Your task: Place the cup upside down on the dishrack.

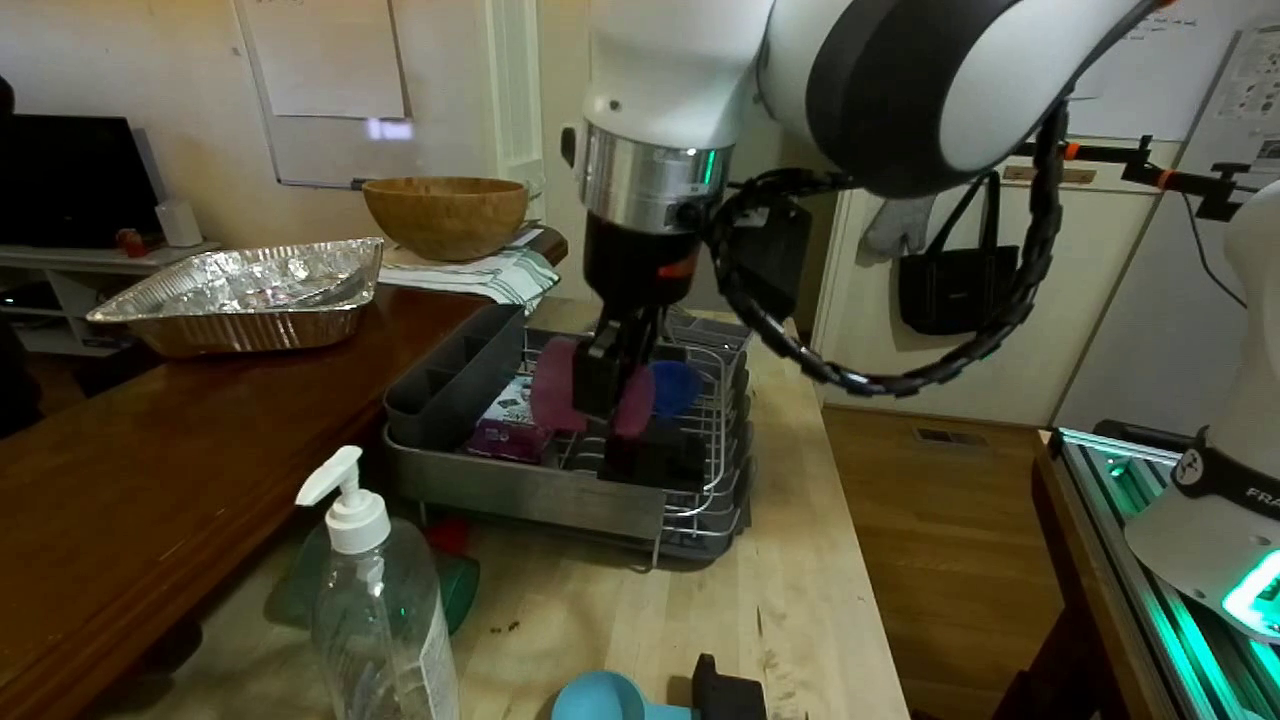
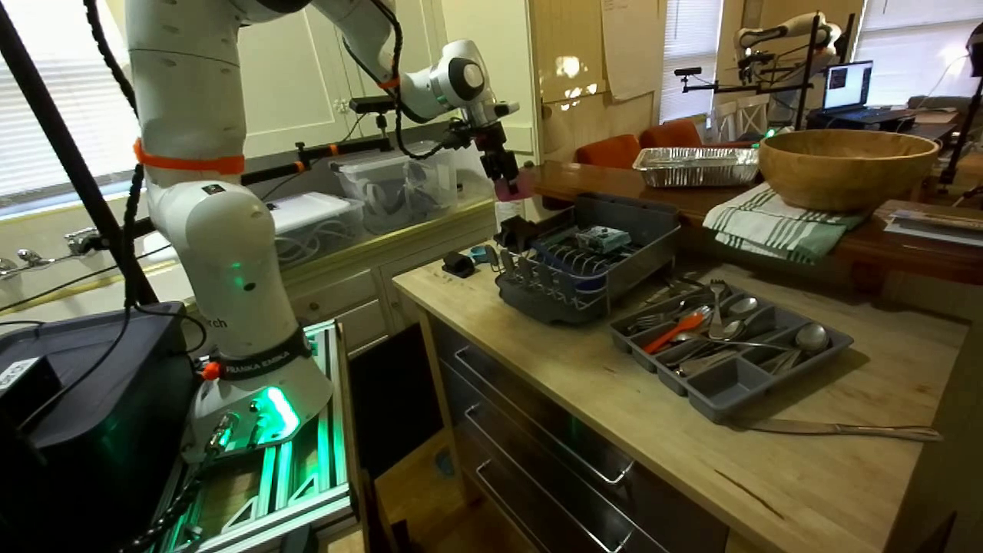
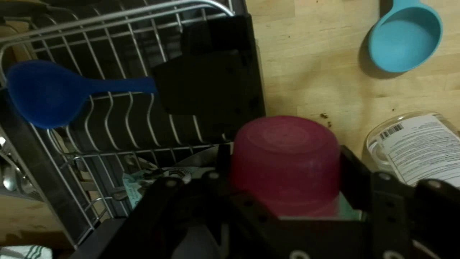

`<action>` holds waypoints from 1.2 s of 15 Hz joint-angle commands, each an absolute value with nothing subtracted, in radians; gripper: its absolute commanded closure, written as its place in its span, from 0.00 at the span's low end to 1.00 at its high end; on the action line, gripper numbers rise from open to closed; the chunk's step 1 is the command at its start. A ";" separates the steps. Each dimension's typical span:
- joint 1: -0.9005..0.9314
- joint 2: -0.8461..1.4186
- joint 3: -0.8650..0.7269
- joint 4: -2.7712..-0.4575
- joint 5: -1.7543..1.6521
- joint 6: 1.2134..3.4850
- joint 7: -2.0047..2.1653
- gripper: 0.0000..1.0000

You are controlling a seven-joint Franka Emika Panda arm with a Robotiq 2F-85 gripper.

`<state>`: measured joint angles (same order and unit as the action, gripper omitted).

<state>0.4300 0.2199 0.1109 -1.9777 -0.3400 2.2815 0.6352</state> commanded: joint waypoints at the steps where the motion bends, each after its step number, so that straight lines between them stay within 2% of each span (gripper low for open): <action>1: 0.349 0.064 0.133 -2.124 -0.270 2.256 0.573 0.55; 6: 0.256 -0.039 0.124 -2.208 -0.287 2.100 0.621 0.55; 13: 0.146 -0.111 0.105 -2.309 -0.191 2.126 0.535 0.55; 18: 0.101 -0.088 0.101 -2.294 -0.200 2.104 0.505 0.55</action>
